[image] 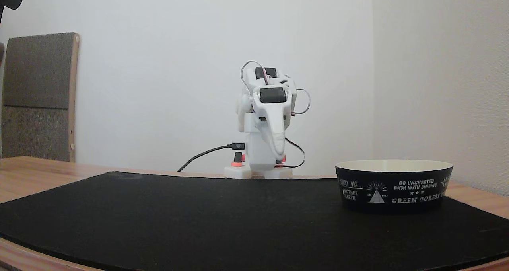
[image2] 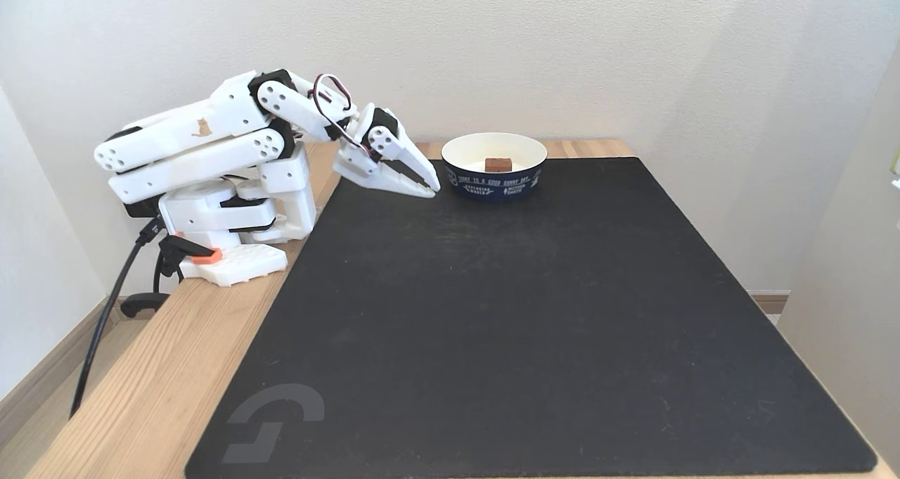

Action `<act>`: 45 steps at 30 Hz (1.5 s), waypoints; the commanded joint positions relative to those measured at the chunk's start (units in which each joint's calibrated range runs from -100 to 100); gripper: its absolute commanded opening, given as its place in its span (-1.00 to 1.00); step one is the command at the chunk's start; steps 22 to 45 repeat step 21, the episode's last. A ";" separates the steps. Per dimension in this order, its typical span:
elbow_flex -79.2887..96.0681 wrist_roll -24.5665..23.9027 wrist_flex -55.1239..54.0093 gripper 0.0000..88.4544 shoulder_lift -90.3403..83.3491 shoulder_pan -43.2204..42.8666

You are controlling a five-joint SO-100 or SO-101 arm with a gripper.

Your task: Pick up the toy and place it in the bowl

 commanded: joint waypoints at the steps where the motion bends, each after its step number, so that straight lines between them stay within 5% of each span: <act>1: 0.60 -0.04 0.20 -0.95 -0.50 0.38; 45: 0.69 0.06 -0.22 -0.95 -0.50 0.29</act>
